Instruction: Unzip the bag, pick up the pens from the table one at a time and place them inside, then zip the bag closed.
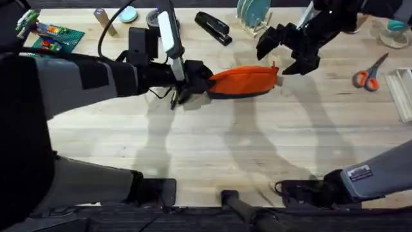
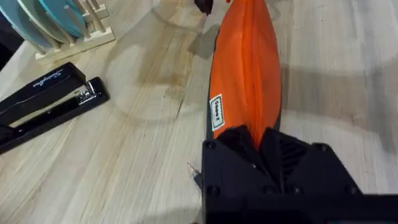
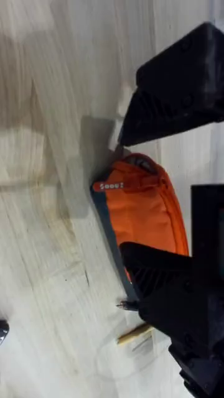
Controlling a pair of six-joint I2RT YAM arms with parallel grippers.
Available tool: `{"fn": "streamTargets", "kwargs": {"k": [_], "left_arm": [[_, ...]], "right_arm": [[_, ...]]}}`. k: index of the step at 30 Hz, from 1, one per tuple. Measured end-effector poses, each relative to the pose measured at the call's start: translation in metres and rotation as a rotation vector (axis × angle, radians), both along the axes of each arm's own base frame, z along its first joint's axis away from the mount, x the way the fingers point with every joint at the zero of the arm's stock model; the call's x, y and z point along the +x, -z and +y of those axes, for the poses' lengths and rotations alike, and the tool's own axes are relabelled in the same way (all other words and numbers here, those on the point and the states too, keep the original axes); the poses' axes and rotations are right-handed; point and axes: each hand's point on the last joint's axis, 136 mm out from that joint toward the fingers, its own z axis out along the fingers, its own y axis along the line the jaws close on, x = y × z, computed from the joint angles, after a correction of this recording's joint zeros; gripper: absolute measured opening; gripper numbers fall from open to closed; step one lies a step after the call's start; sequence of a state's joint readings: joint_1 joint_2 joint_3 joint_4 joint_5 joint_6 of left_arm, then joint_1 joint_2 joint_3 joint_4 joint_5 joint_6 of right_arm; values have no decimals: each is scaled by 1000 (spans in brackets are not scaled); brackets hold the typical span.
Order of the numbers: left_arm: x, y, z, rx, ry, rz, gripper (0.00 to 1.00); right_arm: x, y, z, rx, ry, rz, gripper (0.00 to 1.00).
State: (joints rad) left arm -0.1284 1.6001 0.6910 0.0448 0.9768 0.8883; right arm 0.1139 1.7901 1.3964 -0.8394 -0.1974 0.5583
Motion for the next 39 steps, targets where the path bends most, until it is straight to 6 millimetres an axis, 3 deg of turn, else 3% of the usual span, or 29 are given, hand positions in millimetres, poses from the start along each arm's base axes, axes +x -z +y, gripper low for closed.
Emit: {"fn": "streamTargets", "kwargs": {"k": [5,14,20,24,31,39], "left_arm": [[0,0,0,0,0,0,41],[0,0,0,0,0,0,41],[0,0,0,0,0,0,41],[0,0,0,0,0,0,41],[0,0,0,1,0,0,41],[0,0,0,1,-1,0,41]], "right_arm": [[-2,1,0,2,16,15,905],[-4,1,0,7,43,29,723],[-4,1,-1,5,48,30,473],[-4,2,-3,-6,53,30,370],[-4,3,-10,-41,65,29,52],[-4,3,-11,-42,66,29,36]]}}
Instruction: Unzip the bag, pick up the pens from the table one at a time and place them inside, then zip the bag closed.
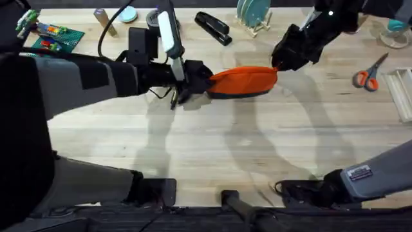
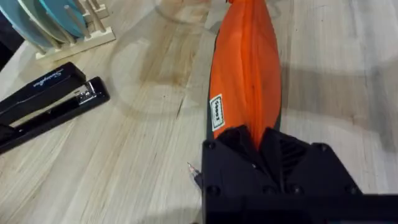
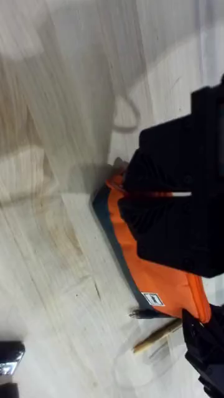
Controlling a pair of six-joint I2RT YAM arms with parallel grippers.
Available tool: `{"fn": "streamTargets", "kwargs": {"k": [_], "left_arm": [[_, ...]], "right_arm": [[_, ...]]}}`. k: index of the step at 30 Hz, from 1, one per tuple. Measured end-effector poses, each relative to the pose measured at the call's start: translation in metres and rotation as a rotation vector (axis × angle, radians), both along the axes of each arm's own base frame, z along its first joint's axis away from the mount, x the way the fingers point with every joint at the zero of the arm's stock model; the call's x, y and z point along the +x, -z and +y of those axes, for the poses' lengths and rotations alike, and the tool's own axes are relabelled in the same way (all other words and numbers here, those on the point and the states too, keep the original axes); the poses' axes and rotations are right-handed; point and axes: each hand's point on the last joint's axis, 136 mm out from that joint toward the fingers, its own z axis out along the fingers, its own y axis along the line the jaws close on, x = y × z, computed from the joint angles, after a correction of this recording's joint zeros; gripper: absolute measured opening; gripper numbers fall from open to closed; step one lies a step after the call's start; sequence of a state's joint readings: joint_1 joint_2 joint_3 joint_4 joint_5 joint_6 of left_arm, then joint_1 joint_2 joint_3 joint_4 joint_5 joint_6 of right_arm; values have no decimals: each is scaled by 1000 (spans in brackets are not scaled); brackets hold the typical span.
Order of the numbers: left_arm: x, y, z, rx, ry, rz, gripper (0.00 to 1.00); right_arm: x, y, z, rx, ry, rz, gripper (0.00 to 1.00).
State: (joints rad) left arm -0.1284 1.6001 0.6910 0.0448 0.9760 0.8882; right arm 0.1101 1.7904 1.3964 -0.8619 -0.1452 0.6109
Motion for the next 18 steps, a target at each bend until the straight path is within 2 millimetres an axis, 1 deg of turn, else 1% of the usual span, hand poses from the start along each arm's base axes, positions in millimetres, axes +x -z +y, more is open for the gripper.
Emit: {"fn": "streamTargets", "kwargs": {"k": [12,14,18], "left_arm": [[0,0,0,0,0,0,41],[0,0,0,0,0,0,41],[0,0,0,0,0,0,41]], "right_arm": [[0,0,0,1,0,-1,33],[2,-2,0,5,1,-5,33],[9,-11,1,13,-4,-33,33]]}}
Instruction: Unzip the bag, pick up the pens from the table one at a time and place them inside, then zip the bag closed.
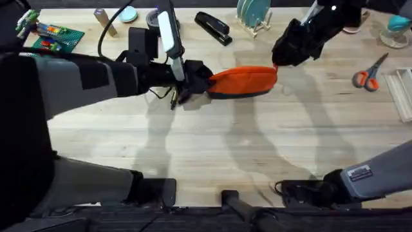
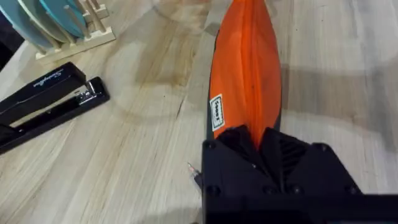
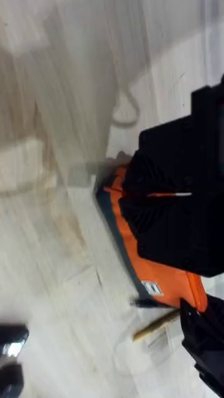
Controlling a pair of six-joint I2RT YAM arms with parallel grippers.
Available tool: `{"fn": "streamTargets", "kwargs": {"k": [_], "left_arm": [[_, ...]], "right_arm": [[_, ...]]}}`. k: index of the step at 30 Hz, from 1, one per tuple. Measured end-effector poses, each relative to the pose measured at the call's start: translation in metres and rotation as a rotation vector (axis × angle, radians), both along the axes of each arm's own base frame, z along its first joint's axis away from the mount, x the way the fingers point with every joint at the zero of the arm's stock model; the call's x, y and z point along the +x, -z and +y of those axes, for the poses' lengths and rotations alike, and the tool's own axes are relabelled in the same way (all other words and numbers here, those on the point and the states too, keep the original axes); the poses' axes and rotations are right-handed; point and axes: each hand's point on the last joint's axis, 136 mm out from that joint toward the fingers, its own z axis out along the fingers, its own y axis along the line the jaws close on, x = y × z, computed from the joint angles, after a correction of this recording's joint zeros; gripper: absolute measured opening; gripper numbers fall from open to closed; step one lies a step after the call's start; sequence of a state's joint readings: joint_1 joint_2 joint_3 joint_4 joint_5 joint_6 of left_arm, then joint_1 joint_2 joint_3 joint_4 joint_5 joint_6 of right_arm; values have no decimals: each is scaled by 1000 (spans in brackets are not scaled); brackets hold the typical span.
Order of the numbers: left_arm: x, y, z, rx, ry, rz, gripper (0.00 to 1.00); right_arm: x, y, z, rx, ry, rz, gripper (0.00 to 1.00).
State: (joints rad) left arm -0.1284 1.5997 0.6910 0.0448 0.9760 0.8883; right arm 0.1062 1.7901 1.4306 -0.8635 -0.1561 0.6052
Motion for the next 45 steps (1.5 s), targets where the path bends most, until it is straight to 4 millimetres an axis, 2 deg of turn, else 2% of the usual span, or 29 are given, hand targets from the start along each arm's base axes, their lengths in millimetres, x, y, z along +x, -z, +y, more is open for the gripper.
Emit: {"fn": "streamTargets", "kwargs": {"k": [11,28,38,45], "left_arm": [[0,0,0,1,0,0,42],[0,0,0,0,0,0,41],[0,0,0,0,0,0,41],[0,0,0,1,-1,0,41]], "right_arm": [[5,-19,8,36,-47,-49,31],[6,-21,10,47,-51,-56,32],[5,-24,17,87,-73,-59,33],[7,-27,29,110,-132,-85,33]]}}
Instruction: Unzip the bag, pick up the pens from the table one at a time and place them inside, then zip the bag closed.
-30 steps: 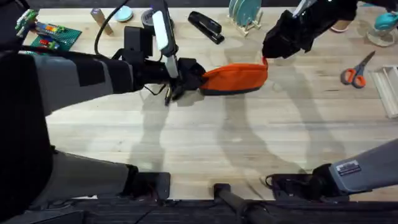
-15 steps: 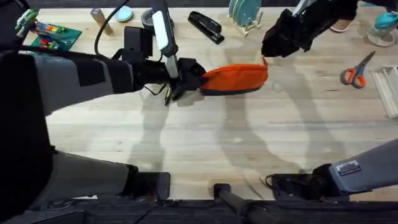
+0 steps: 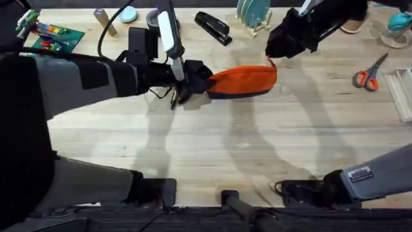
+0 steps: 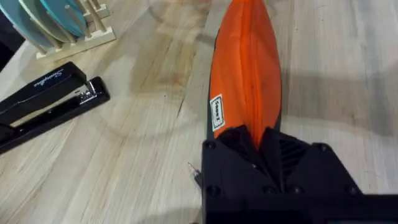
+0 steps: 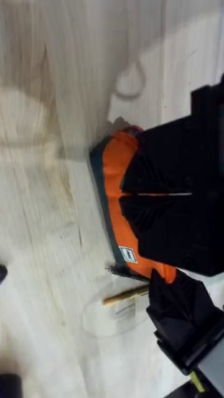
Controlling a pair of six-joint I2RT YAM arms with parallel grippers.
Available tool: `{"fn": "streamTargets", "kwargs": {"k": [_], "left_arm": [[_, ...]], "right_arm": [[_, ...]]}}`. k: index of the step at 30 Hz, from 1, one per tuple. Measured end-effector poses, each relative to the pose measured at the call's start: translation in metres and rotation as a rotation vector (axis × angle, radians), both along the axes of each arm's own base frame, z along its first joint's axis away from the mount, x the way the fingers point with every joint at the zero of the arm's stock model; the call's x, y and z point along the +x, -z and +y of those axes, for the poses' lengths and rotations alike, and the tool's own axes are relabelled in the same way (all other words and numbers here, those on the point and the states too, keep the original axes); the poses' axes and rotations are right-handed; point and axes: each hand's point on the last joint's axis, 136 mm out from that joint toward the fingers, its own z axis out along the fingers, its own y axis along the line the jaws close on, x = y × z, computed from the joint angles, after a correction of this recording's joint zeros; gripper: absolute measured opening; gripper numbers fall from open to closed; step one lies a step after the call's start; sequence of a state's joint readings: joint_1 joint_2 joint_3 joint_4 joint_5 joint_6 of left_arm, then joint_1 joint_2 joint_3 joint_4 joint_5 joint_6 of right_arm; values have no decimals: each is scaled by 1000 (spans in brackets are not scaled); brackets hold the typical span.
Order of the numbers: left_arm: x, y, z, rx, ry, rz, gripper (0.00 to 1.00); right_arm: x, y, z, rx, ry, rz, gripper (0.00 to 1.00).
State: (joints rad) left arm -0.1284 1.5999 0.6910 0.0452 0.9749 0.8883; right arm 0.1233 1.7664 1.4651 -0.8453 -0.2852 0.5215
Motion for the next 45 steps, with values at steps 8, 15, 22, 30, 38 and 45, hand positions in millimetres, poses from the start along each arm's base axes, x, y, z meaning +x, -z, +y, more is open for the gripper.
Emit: {"fn": "streamTargets", "kwargs": {"k": [8,15,22,30,38,45], "left_arm": [[0,0,0,0,0,1,41],[0,0,0,1,-1,0,41],[0,0,0,2,-2,0,41],[0,0,0,2,-2,0,41],[0,0,0,2,-2,0,41],[0,0,0,2,-2,0,41]], "right_arm": [[2,-5,36,-7,-136,-76,32],[0,-7,58,-12,-213,-114,31],[-2,-9,70,-15,-261,-139,31],[0,-10,71,-10,-266,-150,31],[5,-18,84,57,-291,-186,31],[6,-26,95,121,-318,-210,31]]}}
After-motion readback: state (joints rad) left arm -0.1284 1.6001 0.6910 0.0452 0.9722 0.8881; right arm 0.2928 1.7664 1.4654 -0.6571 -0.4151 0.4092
